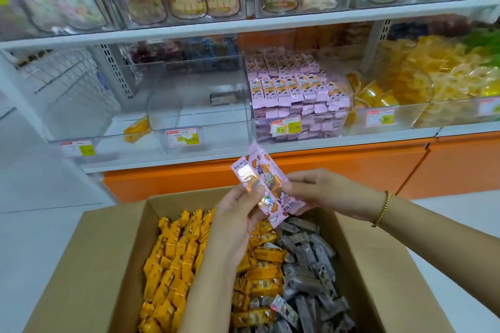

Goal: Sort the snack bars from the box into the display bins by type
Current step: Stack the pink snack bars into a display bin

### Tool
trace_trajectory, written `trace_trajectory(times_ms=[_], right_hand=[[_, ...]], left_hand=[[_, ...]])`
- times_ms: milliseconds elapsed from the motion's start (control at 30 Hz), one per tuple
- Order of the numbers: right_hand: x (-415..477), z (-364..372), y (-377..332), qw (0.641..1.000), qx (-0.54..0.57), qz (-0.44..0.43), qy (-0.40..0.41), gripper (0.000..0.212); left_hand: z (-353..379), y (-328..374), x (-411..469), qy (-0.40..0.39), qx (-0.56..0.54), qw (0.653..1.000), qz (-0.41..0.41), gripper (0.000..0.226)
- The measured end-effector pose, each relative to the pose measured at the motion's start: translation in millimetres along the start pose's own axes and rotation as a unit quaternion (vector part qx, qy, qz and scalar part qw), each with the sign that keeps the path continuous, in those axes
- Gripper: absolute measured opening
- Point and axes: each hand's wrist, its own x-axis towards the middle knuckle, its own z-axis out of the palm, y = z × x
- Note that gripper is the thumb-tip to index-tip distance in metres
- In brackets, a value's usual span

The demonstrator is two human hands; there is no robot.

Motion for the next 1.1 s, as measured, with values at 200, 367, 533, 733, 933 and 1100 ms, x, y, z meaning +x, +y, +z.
trace_trajectory(times_ms=[200, 367, 533, 733, 933, 1100], right_hand=[[0, -2, -5, 0.992, -0.072, -0.056, 0.084, 0.038], [1, 2, -4, 0.993, -0.068, -0.084, 0.055, 0.043], [2, 0, -3, 0.991, -0.032, -0.090, 0.097, 0.042], [-9, -29, -23, 0.971, -0.113, -0.115, 0.176, 0.034], [-18, -23, -11, 0.969, -0.231, -0.082, 0.038, 0.029], [-18, -23, -12, 0.946, -0.301, -0.100, 0.067, 0.046]], left_hand=[[6, 3, -5, -0.006, -0.046, 0.999, -0.006, 0.023], [0, 4, -10, -0.016, 0.002, 1.000, -0.003, 0.031], [-7, 6, -13, -0.074, 0.025, 0.995, -0.058, 0.037], [-14, 18, -11, -0.146, 0.364, 0.915, -0.098, 0.041], [0, 28, 2, -0.061, 0.279, 0.957, -0.054, 0.016], [12, 21, 10, 0.018, 0.179, 0.983, -0.043, 0.022]])
